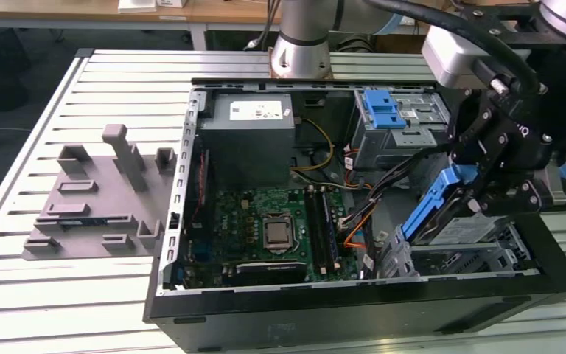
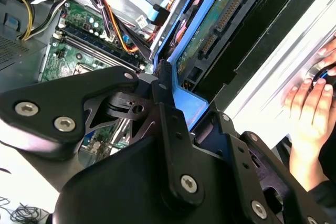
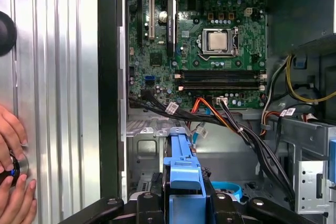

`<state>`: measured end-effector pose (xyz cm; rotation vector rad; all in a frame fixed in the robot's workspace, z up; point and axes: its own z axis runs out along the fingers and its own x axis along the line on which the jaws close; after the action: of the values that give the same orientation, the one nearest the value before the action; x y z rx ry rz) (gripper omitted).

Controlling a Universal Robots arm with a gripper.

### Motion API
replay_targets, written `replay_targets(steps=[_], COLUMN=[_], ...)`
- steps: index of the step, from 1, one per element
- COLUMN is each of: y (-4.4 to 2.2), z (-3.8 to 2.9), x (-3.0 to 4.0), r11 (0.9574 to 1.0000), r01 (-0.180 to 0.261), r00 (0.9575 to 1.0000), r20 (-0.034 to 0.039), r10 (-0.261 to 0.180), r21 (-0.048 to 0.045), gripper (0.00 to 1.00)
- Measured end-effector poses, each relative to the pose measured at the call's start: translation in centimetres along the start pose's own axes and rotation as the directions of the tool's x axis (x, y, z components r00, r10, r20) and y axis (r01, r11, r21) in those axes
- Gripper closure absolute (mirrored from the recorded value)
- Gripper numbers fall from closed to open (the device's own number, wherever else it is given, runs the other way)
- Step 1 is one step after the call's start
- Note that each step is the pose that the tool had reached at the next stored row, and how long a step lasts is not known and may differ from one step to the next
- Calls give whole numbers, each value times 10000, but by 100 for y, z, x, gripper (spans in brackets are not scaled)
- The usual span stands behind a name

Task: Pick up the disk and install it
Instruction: 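Insert the disk into the insertion slot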

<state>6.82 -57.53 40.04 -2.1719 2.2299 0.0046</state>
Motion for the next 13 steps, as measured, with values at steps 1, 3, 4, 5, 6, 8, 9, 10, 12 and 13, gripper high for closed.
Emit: replay_targets(steps=[1, 3, 4, 5, 6, 8, 9, 10, 12, 13], y=[0, 0, 1, 1, 1, 2, 2, 2, 2, 3], z=[11, 31, 41, 52, 63, 87, 100, 113, 139, 151], x=[0, 1, 1, 1, 1, 2, 2, 3, 3, 3], r11=[10000, 10000, 10000, 10000, 10000, 10000, 10000, 10000, 10000, 10000], r01=[0, 0, 0, 0, -1, 0, 0, 0, 0, 0], r00=[10000, 10000, 10000, 10000, 10000, 10000, 10000, 10000, 10000, 10000], r20=[0, 1, 0, 1, 1, 1, 1, 0, 0, 0], r10=[0, 0, 0, 0, 1, 0, 0, 0, 0, 0], r21=[0, 0, 0, 0, 0, 0, 0, 0, 0, 0], gripper=[64, 64, 64, 64, 64, 64, 64, 64, 64, 64])
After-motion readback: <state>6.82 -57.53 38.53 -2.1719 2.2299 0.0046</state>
